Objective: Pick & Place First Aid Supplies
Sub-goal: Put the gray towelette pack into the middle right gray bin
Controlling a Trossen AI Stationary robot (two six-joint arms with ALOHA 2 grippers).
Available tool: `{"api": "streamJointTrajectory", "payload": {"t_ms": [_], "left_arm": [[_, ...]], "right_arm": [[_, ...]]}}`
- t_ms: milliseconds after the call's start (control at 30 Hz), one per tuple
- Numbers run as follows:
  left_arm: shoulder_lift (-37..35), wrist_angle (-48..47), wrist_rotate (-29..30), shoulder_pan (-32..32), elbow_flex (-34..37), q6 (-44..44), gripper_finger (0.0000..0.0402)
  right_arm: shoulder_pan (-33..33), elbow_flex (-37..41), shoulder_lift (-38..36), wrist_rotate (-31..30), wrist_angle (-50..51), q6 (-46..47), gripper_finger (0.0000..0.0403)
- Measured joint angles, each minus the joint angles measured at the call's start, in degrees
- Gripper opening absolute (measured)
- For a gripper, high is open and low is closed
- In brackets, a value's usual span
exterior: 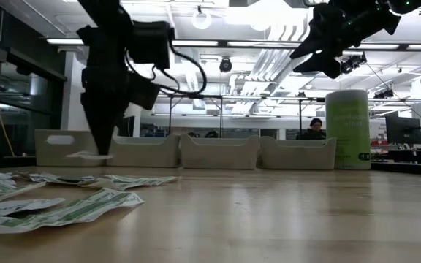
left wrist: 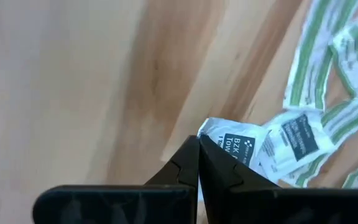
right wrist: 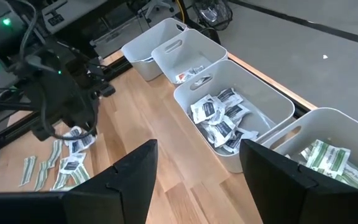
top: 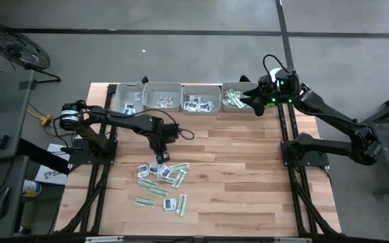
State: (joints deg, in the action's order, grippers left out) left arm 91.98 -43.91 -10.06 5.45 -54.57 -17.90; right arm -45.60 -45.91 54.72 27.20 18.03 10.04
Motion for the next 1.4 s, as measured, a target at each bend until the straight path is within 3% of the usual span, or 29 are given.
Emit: {"api": "streamJointTrajectory", "payload": {"t_ms": [333, 567, 700, 1100, 1400], "left_arm": [[-0.73, 0.83, 2.45, 0.09, -7.11, -5.07, 0.0], [-0.89, 6.08, 18.52, 1.16, -14.99, -12.76, 0.0], [-0.91, 11.27, 23.35, 4.12, -15.86, -16.93, 0.0], [-0.21, 22.51, 24.31, 13.01, -15.99, -23.0, 0.0], [6.98, 34.93, 23.01, 18.31, -16.06, -29.84, 0.0]], "right_arm": [[0.01, 0.0, 0.0, 0.0, 0.69, 0.13, 0.0222], [0.0, 0.0, 0.0, 0.0, 1.32, 0.44, 0.0222], [0.0, 0.0, 0.01, 0.0, 1.32, 0.57, 0.0222], [0.01, 0.0, 0.0, -0.2, 1.35, 0.5, 0.0222], [0.02, 0.0, 0.02, -0.22, 1.45, 0.96, 0.0222]]}}
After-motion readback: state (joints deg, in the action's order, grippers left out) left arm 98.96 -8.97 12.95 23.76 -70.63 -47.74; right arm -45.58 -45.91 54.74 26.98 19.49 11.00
